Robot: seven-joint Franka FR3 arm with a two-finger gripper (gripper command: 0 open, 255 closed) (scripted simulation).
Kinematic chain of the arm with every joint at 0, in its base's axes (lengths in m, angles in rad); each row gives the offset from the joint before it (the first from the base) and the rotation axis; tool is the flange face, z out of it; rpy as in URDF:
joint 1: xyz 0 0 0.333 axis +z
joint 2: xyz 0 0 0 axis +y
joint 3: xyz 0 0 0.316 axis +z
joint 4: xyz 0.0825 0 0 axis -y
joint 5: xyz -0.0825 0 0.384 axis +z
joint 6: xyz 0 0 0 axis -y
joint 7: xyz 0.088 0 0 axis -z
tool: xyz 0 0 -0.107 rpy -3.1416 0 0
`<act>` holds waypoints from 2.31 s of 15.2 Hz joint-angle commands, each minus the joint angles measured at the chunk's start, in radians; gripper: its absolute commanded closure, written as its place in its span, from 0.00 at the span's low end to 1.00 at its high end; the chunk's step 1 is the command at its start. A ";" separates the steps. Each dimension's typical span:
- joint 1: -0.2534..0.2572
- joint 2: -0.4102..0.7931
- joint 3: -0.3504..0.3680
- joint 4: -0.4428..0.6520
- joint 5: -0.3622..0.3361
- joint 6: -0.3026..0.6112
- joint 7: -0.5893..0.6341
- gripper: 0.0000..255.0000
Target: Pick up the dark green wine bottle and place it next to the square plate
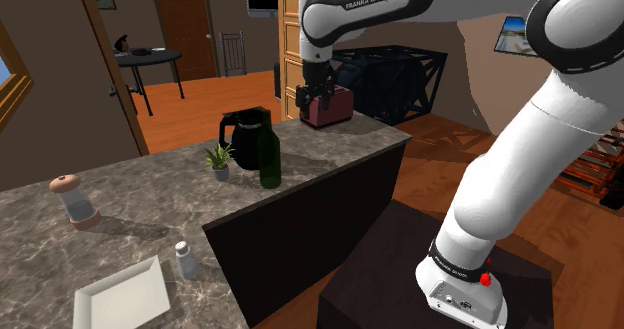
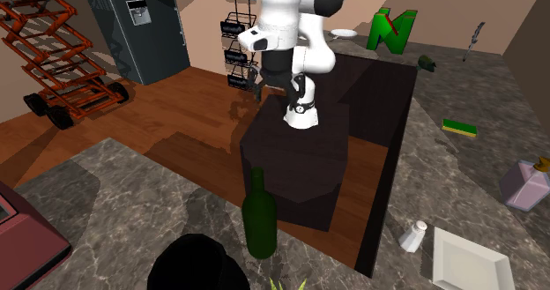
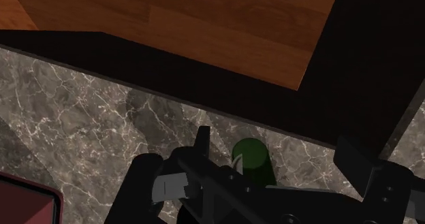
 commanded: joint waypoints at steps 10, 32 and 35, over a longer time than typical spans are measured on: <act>0.002 0.475 0.003 0.528 0.037 -0.073 0.052 0.00; -0.001 0.769 0.003 0.838 0.056 -0.099 0.076 1.00; -0.001 0.769 0.003 0.838 0.056 -0.099 0.077 1.00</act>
